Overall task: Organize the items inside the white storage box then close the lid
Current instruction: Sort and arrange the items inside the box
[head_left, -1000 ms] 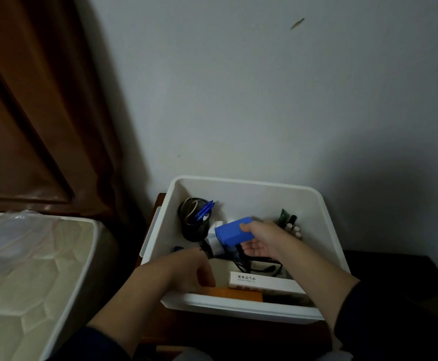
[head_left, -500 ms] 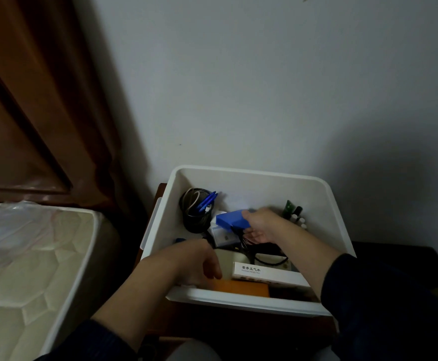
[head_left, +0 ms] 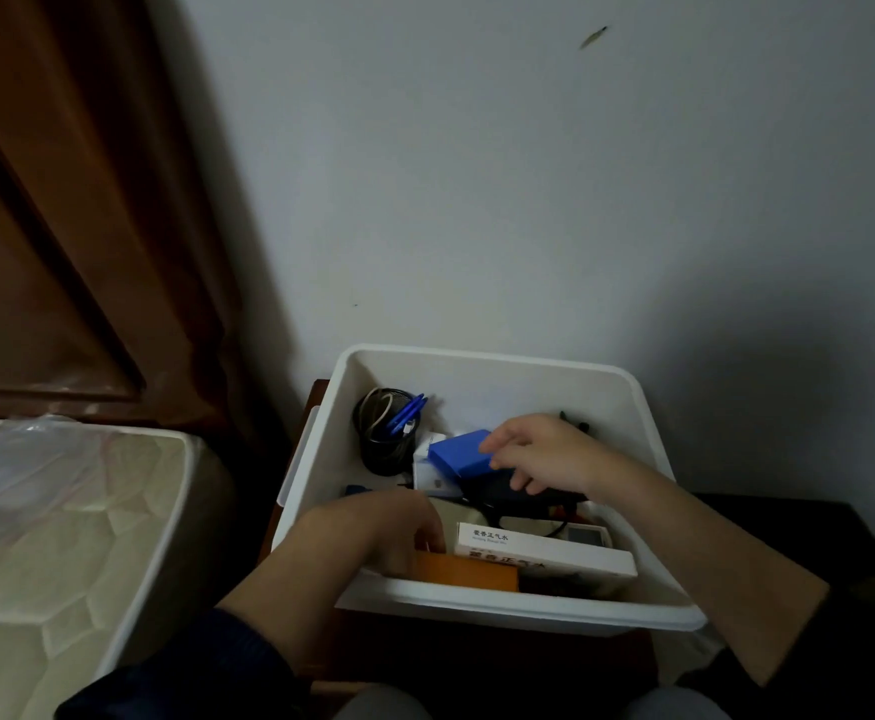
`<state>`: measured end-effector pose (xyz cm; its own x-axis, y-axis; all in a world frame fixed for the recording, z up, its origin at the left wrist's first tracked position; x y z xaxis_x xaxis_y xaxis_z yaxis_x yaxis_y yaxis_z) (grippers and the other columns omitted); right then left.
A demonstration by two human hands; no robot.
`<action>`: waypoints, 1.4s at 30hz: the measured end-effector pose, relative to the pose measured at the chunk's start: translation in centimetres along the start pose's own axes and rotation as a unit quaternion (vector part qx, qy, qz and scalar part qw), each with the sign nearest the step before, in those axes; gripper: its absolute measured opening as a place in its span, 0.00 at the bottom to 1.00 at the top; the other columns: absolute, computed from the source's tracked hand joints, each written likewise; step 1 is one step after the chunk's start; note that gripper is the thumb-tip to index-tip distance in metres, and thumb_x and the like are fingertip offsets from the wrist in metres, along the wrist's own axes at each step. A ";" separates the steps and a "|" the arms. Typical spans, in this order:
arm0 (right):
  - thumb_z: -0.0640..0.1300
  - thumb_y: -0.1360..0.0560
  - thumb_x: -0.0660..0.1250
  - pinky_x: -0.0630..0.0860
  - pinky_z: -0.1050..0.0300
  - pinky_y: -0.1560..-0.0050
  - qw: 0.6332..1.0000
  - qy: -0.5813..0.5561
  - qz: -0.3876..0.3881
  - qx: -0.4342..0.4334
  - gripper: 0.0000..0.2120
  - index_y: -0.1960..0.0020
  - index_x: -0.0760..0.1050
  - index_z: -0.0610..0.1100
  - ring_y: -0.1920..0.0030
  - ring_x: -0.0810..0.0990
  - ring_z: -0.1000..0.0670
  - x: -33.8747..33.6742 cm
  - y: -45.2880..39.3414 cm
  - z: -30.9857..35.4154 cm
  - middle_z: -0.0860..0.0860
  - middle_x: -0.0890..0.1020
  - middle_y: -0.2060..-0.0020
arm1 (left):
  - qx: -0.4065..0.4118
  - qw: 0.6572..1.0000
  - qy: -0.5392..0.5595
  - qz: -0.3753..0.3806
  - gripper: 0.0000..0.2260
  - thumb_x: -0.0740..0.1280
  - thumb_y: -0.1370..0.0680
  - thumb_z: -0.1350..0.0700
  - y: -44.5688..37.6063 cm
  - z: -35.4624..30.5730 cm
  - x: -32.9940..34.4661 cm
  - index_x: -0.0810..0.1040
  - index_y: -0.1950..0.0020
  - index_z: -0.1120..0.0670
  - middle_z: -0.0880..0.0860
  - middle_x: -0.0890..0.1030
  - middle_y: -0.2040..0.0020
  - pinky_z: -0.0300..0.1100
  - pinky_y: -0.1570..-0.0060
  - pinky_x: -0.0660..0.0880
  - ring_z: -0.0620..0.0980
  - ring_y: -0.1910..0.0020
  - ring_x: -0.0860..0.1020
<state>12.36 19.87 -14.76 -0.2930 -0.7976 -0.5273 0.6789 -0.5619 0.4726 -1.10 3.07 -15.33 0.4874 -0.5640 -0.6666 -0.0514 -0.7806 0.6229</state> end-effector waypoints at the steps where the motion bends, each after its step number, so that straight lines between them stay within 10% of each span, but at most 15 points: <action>1: 0.42 0.19 0.68 0.82 0.61 0.52 0.999 0.019 0.035 -0.009 0.11 0.39 0.82 0.53 0.49 0.86 0.50 -0.2 1.1 -0.1 0.52 0.86 0.46 | -0.003 1.000 -0.005 0.008 0.19 0.70 0.17 0.57 -0.1 -0.1 0.1 0.78 0.26 0.48 0.50 0.79 0.29 0.48 0.30 0.74 0.52 0.31 0.77; 7: 0.39 0.29 0.74 0.77 0.61 0.39 0.945 0.254 0.202 0.039 0.37 0.22 0.70 0.54 0.34 0.76 0.56 0.2 5.6 -1.5 0.56 0.76 0.30 | -0.039 0.998 -0.023 -0.031 0.19 0.72 0.19 0.55 -0.3 0.2 0.8 0.79 0.28 0.48 0.52 0.78 0.29 0.49 0.31 0.74 0.54 0.32 0.76; 16: 0.43 0.23 0.73 0.78 0.55 0.45 0.943 0.302 0.140 -0.026 0.14 0.41 0.78 0.55 0.43 0.80 0.51 1.9 6.0 -2.0 0.54 0.82 0.45 | -0.062 0.982 0.032 -0.174 0.16 0.74 0.21 0.53 3.2 1.9 -0.6 0.77 0.37 0.39 0.45 0.78 0.40 0.42 0.45 0.75 0.48 0.42 0.78; 23: 0.44 0.20 0.72 0.79 0.61 0.51 0.992 0.124 0.010 -0.030 0.12 0.39 0.76 0.53 0.44 0.83 0.54 0.4 6.3 -1.7 0.55 0.83 0.41 | -0.055 0.903 0.235 -0.356 0.11 0.74 0.21 0.51 6.7 3.1 -0.6 0.76 0.43 0.43 0.47 0.82 0.49 0.49 0.48 0.81 0.47 0.50 0.82; 27: 0.44 0.18 0.69 0.84 0.45 0.42 0.998 -0.032 -0.055 -0.018 0.12 0.35 0.75 0.50 0.44 0.86 0.50 0.4 6.5 -0.7 0.52 0.84 0.38 | -0.069 0.820 0.392 -0.412 0.10 0.73 0.20 0.51 7.0 2.2 0.4 0.74 0.44 0.47 0.52 0.82 0.50 0.47 0.62 0.85 0.52 0.53 0.84; 32: 0.44 0.15 0.62 0.83 0.57 0.63 0.986 -0.128 -0.100 -0.025 0.14 0.30 0.68 0.47 0.49 0.86 0.51 1.7 7.1 2.4 0.47 0.81 0.35 | -0.123 0.760 0.472 -0.429 0.18 0.74 0.21 0.50 6.1 1.0 0.7 0.67 0.40 0.51 0.53 0.77 0.49 0.40 0.75 0.79 0.56 0.58 0.85; 38: 0.54 0.15 0.56 0.80 0.40 0.36 0.981 -0.141 -0.085 -0.106 0.13 0.33 0.72 0.54 0.39 0.81 0.47 5.1 8.3 8.3 0.49 0.82 0.40 | -0.034 0.729 0.573 -0.373 0.15 0.68 0.17 0.46 5.4 -1.3 0.0 0.68 0.34 0.44 0.51 0.79 0.39 0.53 0.59 0.86 0.53 0.43 0.82; 42: 0.58 0.13 0.54 0.84 0.40 0.45 0.952 -0.294 -0.029 -0.074 0.17 0.38 0.80 0.56 0.44 0.84 0.47 5.7 8.7 9.8 0.49 0.84 0.45 | 0.016 0.735 0.578 -0.353 0.10 0.63 0.20 0.31 7.2 -0.8 -0.6 0.72 0.38 0.24 0.44 0.82 0.36 0.61 0.41 0.83 0.52 0.38 0.82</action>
<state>10.00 8.28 -6.74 -0.6295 -0.7758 -0.0423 0.7251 -0.6062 0.3267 -1.04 -1.96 -10.09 0.8171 0.5763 -0.0129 0.5583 -0.7856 0.2666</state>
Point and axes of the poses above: each hand's wrist, its own y-axis away from the middle knuckle, its own x-axis out of the palm, z = x × y, the point moved 3 cm from there along -y, towards the middle knuckle
